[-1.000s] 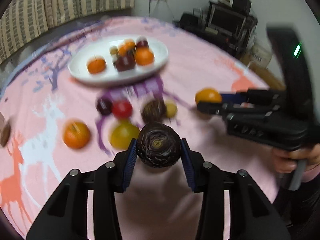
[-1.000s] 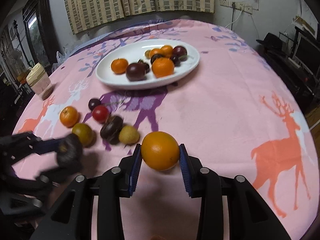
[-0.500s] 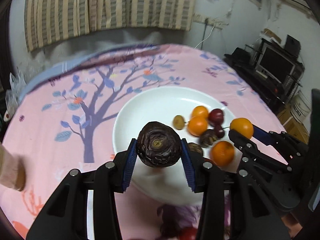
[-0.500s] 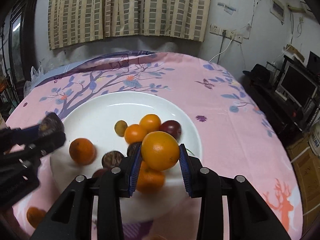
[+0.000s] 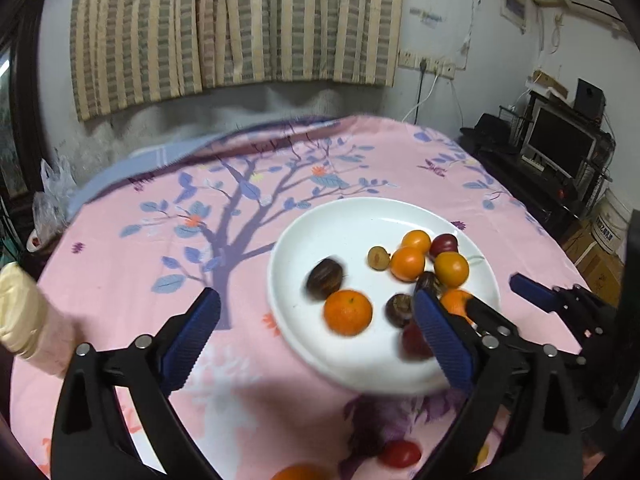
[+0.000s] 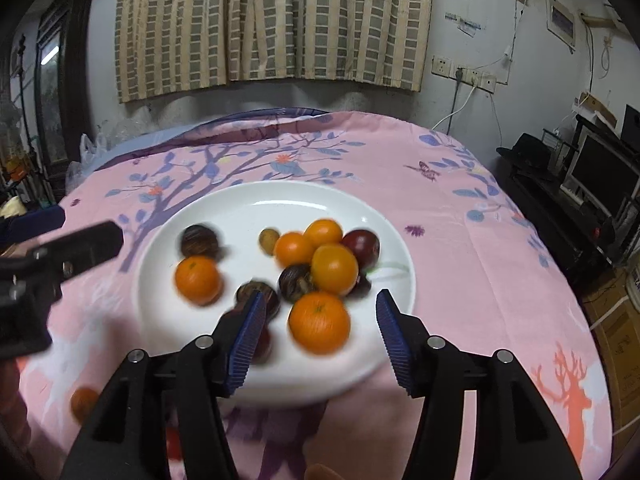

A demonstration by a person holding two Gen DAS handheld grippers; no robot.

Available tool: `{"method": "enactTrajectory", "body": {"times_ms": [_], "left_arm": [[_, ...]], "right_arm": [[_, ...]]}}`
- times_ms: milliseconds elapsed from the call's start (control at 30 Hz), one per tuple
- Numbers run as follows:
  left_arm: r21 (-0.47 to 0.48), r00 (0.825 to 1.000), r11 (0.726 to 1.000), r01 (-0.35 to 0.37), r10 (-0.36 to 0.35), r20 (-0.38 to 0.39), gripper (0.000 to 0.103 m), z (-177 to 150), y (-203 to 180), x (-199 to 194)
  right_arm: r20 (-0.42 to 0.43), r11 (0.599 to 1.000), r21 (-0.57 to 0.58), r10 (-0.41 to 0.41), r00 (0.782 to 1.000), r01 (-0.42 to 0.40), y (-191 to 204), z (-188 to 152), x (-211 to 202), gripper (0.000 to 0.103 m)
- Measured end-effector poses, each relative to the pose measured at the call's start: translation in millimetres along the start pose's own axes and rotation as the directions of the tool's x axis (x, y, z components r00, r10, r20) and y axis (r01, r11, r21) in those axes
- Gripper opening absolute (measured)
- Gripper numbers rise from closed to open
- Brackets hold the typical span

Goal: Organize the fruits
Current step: 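Lower the orange and dark fruit onto the white plate and open both tools, then grasp a wrinkled dark fruit with the right tool while the left tool grasps a yellow-green fruit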

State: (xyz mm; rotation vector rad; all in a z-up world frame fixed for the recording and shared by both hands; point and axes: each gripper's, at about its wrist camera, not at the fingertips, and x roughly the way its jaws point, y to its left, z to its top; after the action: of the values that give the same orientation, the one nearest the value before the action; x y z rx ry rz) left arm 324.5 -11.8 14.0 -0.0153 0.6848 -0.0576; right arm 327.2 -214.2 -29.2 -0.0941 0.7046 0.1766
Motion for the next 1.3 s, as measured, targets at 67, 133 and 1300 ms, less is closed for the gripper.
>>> {"method": "enactTrajectory", "body": {"times_ms": [67,133,1300], "left_arm": [[0.015,1.0,1.0,0.012,-0.012,0.013,0.097,-18.4,8.1,-17.4],[0.005,0.999,0.999,0.034,-0.033,-0.008,0.097,-39.0,19.1,-27.7],[0.076,0.969,0.972,0.221,-0.21,-0.133,0.088,-135.6,8.6,-53.1]], "right_arm": [[-0.01,0.999,0.02,0.039,0.999,-0.039,-1.2,-21.9,-17.8,0.058],[-0.025,0.997,0.031,0.067,0.997,-0.066,-0.9,-39.3,-29.6,0.058],[-0.207,0.961,-0.263,0.029,0.978,-0.084,38.7,-76.6,-44.9,0.041]]}}
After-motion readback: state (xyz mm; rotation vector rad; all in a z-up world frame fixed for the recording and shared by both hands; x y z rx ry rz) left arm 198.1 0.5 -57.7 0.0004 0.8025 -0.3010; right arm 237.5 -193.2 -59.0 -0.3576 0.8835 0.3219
